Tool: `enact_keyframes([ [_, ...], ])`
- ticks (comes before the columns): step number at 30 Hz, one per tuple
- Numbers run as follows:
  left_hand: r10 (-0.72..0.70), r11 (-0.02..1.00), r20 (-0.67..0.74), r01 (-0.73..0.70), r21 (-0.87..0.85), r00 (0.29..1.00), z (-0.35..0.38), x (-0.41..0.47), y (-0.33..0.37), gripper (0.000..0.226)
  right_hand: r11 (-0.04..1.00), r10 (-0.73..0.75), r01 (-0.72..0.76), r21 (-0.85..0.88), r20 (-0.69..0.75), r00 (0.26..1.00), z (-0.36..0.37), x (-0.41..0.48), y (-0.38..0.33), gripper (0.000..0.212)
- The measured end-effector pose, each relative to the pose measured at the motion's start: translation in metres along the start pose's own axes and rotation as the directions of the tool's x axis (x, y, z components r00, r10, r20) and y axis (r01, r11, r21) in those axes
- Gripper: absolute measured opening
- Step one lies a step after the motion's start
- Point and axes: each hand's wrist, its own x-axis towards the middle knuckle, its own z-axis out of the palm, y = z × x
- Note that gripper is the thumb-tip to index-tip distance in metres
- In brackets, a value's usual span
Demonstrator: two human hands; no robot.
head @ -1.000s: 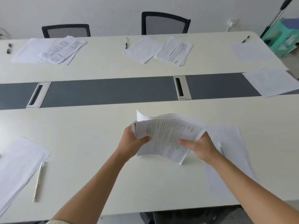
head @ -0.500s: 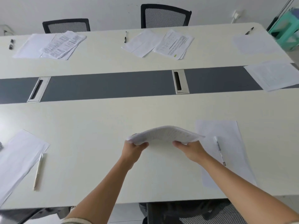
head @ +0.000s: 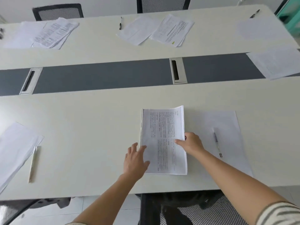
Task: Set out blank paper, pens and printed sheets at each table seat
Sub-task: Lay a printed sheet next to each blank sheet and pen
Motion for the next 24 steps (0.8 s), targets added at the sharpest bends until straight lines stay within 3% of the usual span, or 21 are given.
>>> enact_keyframes([
  [4,0.097,0.97,0.111,-0.119,0.212,0.989,0.019,0.0,0.007,0.071,0.966,-0.15,0.083,-0.244,-0.27,0.951,-0.035,-0.022,0.043,0.045],
  [6,0.11,0.952,0.16,-0.15,0.268,0.981,0.027,0.0,0.007,0.077,0.909,-0.192,0.09,-0.406,-0.218,0.957,-0.048,-0.033,0.079,0.062],
  [8,0.113,0.938,0.183,-0.165,0.305,0.977,0.035,0.0,0.007,0.081,0.849,-0.096,0.041,-0.527,-0.078,0.992,-0.051,-0.038,0.113,0.08],
  [11,0.103,0.935,0.173,-0.155,0.318,0.979,0.04,-0.002,0.007,0.08,0.839,0.005,-0.001,-0.544,0.006,1.0,-0.042,-0.035,0.136,0.089],
  [24,0.067,0.956,0.143,-0.104,0.274,0.987,0.049,-0.004,0.019,0.078,0.823,-0.065,0.062,-0.565,0.015,0.998,-0.038,-0.019,0.124,0.088],
])
